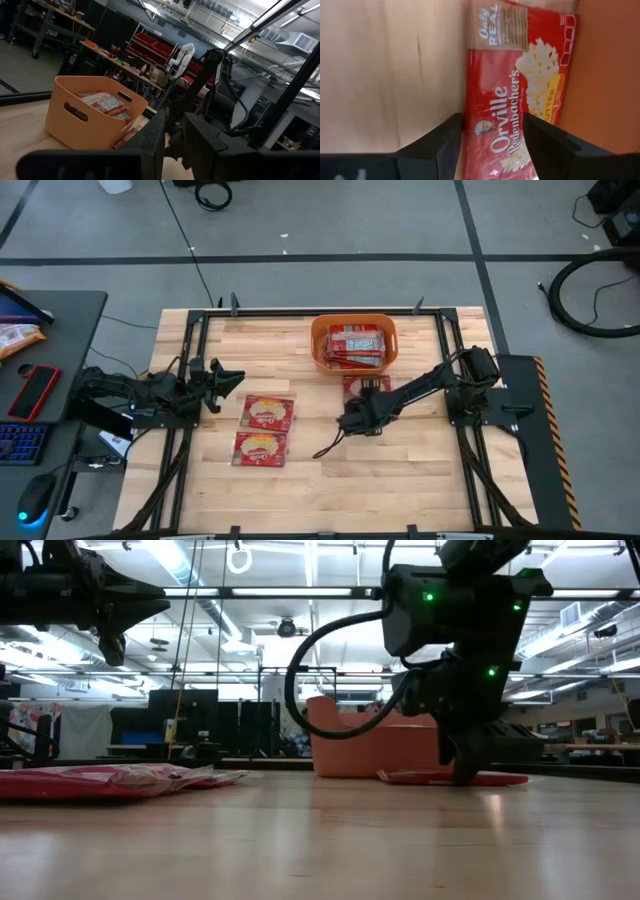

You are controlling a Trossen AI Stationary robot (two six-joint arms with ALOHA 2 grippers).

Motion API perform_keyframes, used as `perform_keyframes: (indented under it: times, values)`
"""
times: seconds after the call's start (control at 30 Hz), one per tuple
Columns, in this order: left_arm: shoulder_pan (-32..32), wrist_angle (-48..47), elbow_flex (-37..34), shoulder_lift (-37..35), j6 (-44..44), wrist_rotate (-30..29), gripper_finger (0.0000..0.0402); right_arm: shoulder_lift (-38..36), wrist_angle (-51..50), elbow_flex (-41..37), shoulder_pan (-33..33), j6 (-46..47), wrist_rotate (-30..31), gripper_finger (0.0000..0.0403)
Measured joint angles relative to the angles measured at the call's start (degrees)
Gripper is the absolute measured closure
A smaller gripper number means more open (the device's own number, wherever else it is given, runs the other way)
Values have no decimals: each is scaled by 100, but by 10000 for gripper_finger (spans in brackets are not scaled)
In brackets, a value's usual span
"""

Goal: Sort popcorn bags into baskets
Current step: Stack the popcorn bag on top of the other popcorn bag into the orange container

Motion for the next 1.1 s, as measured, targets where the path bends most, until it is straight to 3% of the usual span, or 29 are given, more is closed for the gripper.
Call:
perform_keyframes:
  times: [0.3, 0.67, 0.87, 1.1]
  values:
    - [-2, 0, -2, 0, 2, 0, 328, -33, 376, -337, -128, -46, 33, 234]
    - [-1, 0, -2, 0, 2, 0, 328, -11, 522, -433, -128, -169, -178, 385]
    - [0, 2, -2, 0, 2, 0, 328, 33, -234, 19, -28, -47, -203, 391]
    - [0, 2, -1, 0, 2, 0, 328, 31, -1549, 1093, 162, 320, 101, 396]
